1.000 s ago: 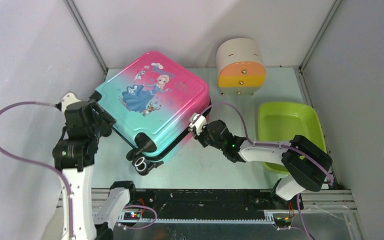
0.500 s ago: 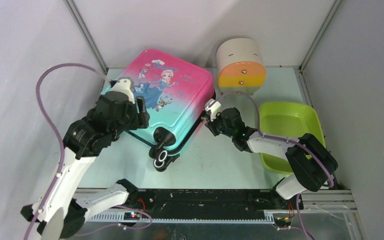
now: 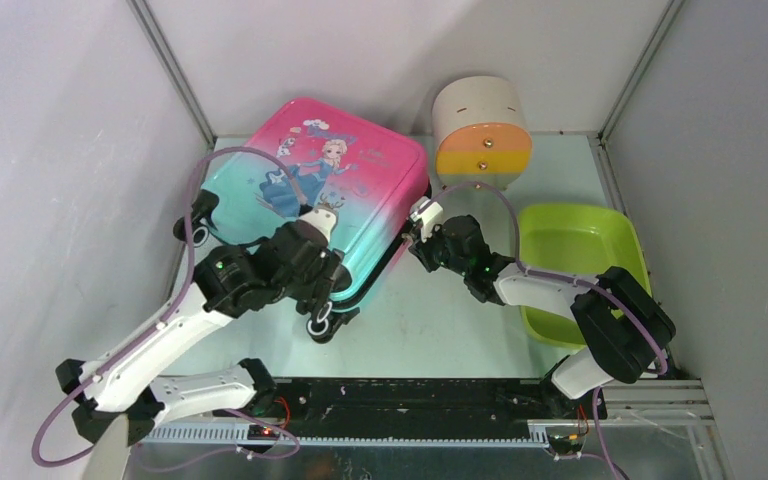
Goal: Open, take out, and arrange the luggage
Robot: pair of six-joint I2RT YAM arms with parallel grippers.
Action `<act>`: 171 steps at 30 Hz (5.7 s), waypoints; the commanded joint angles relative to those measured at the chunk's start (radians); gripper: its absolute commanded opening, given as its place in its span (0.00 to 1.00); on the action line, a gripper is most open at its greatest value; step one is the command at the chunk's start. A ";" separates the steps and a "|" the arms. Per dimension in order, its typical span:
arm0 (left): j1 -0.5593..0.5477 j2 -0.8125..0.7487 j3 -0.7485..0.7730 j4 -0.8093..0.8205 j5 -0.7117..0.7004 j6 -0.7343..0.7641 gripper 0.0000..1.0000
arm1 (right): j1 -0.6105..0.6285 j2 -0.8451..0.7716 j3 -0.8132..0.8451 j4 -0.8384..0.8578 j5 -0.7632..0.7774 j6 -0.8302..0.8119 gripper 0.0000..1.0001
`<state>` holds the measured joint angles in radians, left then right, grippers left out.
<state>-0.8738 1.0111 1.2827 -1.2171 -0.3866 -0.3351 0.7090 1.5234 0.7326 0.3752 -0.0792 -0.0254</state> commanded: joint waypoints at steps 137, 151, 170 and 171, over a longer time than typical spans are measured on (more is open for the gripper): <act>1.050 0.667 0.406 0.564 -0.098 -0.304 0.52 | -0.203 0.282 0.252 0.269 -0.206 0.095 0.00; 0.625 0.136 0.066 0.512 0.023 0.589 0.68 | -0.178 0.229 0.255 0.245 -0.250 0.115 0.00; 0.359 0.839 1.031 0.464 0.174 0.069 0.64 | -0.163 0.229 0.259 0.284 -0.161 0.199 0.00; 0.355 0.868 1.032 0.523 0.199 0.019 0.64 | -0.155 0.227 0.258 0.274 -0.160 0.198 0.00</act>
<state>-0.5003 1.8256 2.2494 -0.8658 -0.2363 -0.1368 0.4843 1.8053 0.9451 0.5331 -0.1631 0.1211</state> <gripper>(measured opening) 0.648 0.110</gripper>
